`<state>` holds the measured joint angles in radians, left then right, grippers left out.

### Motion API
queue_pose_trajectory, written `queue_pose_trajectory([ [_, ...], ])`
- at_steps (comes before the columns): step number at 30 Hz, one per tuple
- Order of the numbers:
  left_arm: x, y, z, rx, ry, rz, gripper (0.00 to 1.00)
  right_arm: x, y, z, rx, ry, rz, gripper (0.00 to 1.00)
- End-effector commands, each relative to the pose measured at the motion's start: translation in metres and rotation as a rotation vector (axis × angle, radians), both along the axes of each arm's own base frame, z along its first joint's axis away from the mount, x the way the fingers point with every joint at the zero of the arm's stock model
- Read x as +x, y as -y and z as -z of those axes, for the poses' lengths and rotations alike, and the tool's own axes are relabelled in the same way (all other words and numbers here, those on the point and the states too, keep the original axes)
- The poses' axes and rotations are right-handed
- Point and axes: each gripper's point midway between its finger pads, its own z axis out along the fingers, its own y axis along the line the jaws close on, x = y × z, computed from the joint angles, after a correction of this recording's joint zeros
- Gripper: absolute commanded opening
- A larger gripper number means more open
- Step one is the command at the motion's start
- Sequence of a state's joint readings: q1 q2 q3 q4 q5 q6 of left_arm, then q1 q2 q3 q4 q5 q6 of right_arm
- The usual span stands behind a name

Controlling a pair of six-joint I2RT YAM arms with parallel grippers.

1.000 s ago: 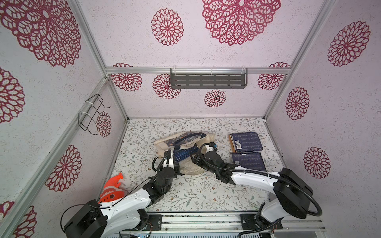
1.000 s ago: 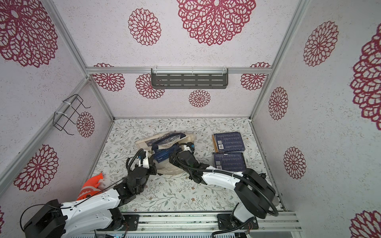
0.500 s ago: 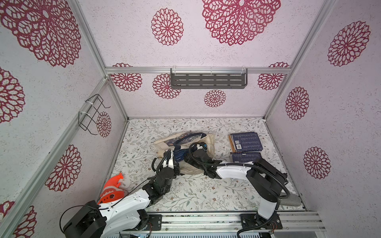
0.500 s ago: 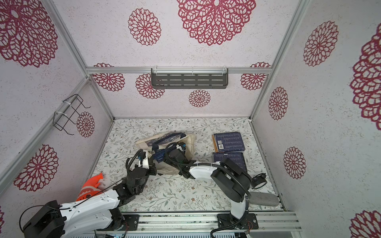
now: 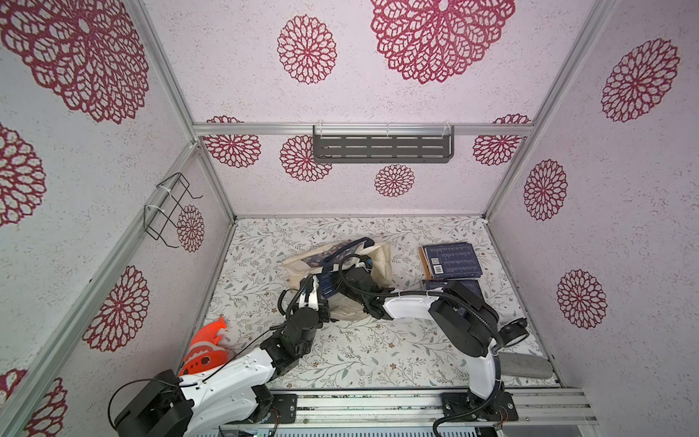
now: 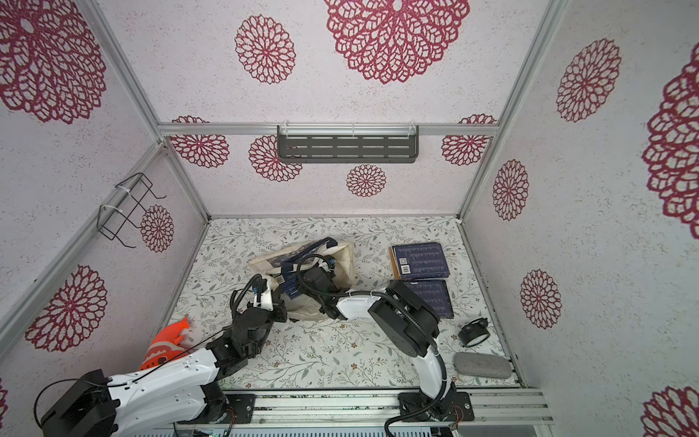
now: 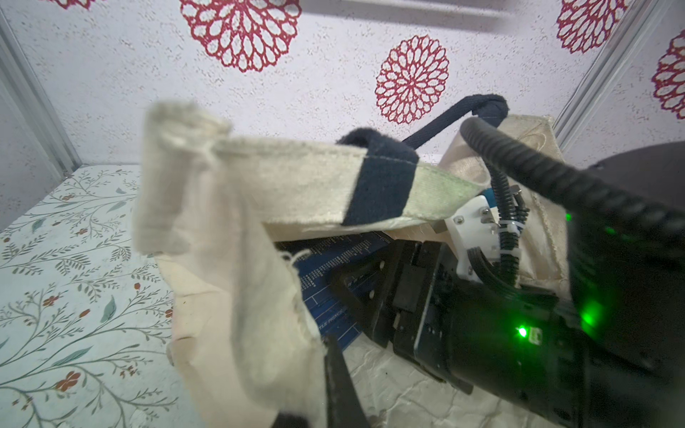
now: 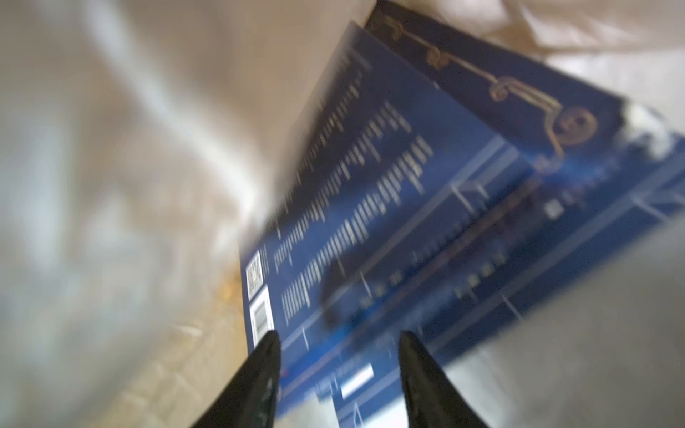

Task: Take out the books from the canvas bag
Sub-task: Pick up the book from the canvas bag.

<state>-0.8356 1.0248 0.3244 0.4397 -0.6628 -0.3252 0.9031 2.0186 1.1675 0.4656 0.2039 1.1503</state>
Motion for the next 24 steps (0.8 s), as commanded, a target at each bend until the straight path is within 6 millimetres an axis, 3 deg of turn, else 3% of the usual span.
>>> queue_pose_trajectory([
  [1,-0.004,0.010,-0.019,-0.056,0.051,0.045,0.00,0.017,0.000,-0.010,0.028,0.045,0.009,0.45],
  [14,-0.004,0.011,-0.017,-0.052,0.047,0.047,0.00,0.036,0.004,-0.044,0.051,0.139,0.034,0.33],
  [24,-0.003,0.012,-0.016,-0.050,0.045,0.048,0.00,0.045,-0.006,-0.074,0.146,0.199,0.008,0.37],
])
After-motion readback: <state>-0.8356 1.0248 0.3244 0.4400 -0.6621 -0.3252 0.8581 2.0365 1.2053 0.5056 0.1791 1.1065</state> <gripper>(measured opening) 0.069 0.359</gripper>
